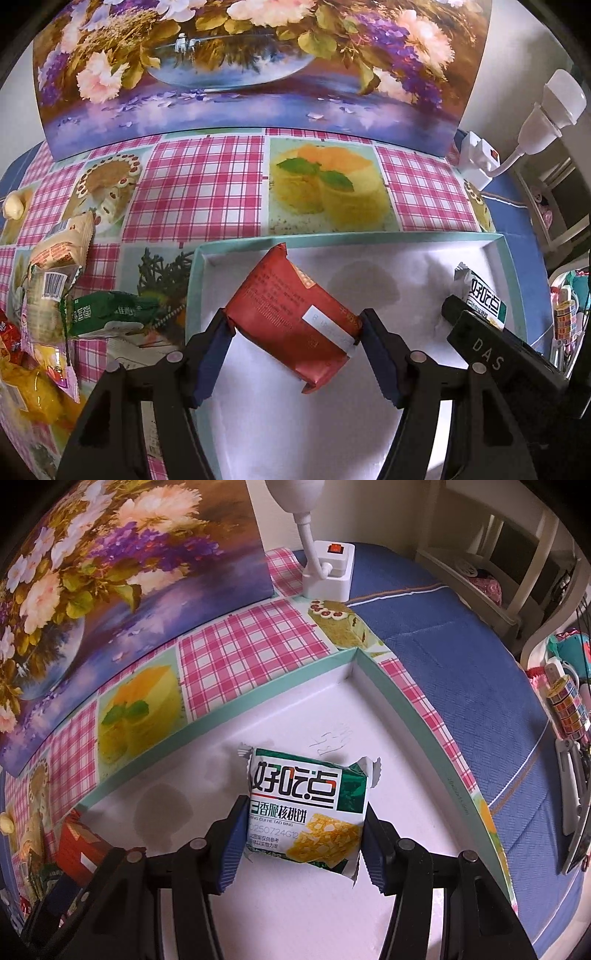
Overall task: Organize snacks
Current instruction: 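Carry the red box and biscuit pack into the white tray and release both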
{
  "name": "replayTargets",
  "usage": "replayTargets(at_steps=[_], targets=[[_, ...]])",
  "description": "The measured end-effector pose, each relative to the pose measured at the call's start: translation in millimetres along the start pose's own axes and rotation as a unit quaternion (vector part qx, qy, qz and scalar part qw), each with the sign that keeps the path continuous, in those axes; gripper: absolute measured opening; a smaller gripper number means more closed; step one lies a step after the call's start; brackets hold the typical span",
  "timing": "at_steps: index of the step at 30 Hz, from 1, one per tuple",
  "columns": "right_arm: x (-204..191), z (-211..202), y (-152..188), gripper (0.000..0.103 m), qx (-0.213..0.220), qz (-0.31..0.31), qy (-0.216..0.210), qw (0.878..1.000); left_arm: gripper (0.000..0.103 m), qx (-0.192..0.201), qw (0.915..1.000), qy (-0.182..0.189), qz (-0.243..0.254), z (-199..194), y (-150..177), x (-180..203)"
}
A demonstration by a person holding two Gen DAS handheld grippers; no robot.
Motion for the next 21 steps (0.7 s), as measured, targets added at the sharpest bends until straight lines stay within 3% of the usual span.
replayTargets(at_steps=[8, 16, 17, 19, 21], targets=[[-1.3, 0.2, -2.2, 0.061, -0.004, -0.009, -0.004, 1.0, 0.076, 0.013, 0.9998, 0.01, -0.009, -9.2, -4.8, -5.4], [-2.4, 0.8, -6.4, 0.063, -0.005, -0.019, -0.009, 1.0, 0.077, 0.03, 0.9993, -0.007, -0.022, -17.0, -10.4, -15.9], [-2.3, -0.7, -7.3, 0.065, 0.0, -0.018, -0.01, 1.0, 0.078, 0.034, 0.999, -0.013, -0.024, -17.8, -11.0, -17.1], [-3.0, -2.4, -8.6, 0.066, 0.004, -0.021, -0.009, 1.0, 0.09, 0.041, 0.9984, -0.021, -0.031, -18.6, -12.5, -20.7], [-3.3, -3.1, -9.5, 0.067, 0.005, -0.023, -0.008, 1.0, 0.091, 0.045, 0.9979, -0.025, -0.04, -19.4, -14.5, -25.5]])
Point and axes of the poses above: each gripper's, at about its wrist camera, not at the fingertips, and z roughly the way its jaws point, x to its right, y to its underside, the point moved 2 cm from there along z, roughly the way its jaws point, and after that the axes turned 12 degrees about -z, right-handed, at the moved point
